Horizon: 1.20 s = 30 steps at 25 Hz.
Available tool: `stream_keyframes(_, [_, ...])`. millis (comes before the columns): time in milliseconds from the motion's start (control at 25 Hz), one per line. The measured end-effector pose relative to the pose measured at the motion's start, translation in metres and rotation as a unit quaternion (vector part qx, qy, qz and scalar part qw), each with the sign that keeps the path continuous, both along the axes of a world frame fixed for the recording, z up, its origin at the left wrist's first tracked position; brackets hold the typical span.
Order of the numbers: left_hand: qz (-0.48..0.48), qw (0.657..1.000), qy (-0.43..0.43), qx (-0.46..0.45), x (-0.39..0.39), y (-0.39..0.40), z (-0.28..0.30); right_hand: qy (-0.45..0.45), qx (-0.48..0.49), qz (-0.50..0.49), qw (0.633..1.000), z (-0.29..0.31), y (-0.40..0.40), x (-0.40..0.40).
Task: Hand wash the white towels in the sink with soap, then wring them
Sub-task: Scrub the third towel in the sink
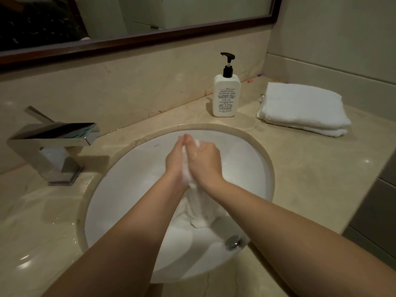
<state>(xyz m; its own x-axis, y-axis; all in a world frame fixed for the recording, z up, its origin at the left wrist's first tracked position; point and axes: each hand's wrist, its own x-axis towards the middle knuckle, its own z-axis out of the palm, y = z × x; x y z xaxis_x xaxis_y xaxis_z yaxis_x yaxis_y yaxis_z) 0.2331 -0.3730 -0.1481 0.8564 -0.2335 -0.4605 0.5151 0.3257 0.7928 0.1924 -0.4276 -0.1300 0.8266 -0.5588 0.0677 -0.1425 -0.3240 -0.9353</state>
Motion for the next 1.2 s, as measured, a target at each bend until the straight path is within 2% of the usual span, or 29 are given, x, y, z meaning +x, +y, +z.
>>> stream_keyframes(120, [-0.018, 0.999, -0.022, 0.036, 0.003, -0.009, -0.005, 0.017, 0.030, -0.064, 0.997, 0.006, -0.017, 0.012])
stream_keyframes(240, [-0.022, 1.000, 0.007, -0.010, 0.007, 0.004, -0.003, -0.003, -0.011, 0.045, 0.999, -0.005, 0.005, -0.001])
stream_keyframes(280, [-0.026, 0.999, 0.018, -0.025, 0.009, 0.005, -0.005, 0.002, -0.031, 0.052, 0.998, -0.007, 0.006, 0.000])
stream_keyframes(320, [-0.044, 0.999, 0.014, -0.024, 0.004, 0.003, -0.002, 0.010, -0.038, 0.020, 0.999, -0.006, -0.002, 0.007])
stream_keyframes(440, [-0.052, 0.998, -0.013, 0.026, -0.002, -0.007, 0.002, 0.028, 0.025, -0.067, 0.997, -0.002, -0.025, 0.018])
stream_keyframes(560, [-0.047, 0.998, -0.021, 0.034, 0.007, -0.003, -0.004, 0.005, -0.006, 0.035, 0.999, -0.008, -0.006, 0.000])
stream_keyframes(600, [-0.050, 0.998, -0.014, 0.027, 0.009, -0.002, -0.005, 0.011, -0.009, 0.035, 0.999, -0.009, -0.005, 0.001])
stream_keyframes(680, [-0.076, 0.997, -0.021, 0.022, 0.004, -0.005, -0.002, 0.035, 0.017, -0.040, 0.998, -0.002, -0.019, 0.011])
stream_keyframes(760, [-0.065, 0.996, -0.040, 0.050, 0.005, -0.009, -0.006, 0.031, 0.030, -0.063, 0.997, -0.001, -0.023, 0.013])
stream_keyframes(880, [-0.042, 0.998, -0.036, -0.003, 0.013, 0.000, -0.010, -0.005, -0.010, 0.051, 0.999, -0.005, 0.001, -0.004])
stream_keyframes(960, [-0.080, 0.996, -0.031, -0.020, 0.010, -0.001, -0.005, 0.001, -0.006, 0.003, 1.000, -0.002, -0.011, 0.004])
stream_keyframes(1040, [-0.095, 0.994, -0.043, 0.023, 0.003, -0.010, -0.002, 0.017, 0.024, -0.061, 0.998, 0.001, -0.027, 0.012])
stream_keyframes(1080, [-0.081, 0.995, -0.052, 0.030, 0.003, -0.012, -0.004, 0.010, 0.012, -0.056, 0.998, -0.001, -0.027, 0.011])
stream_keyframes(1200, [-0.056, 0.996, -0.067, -0.018, 0.006, -0.012, -0.012, -0.021, -0.049, 0.037, 0.998, -0.006, -0.004, -0.005])
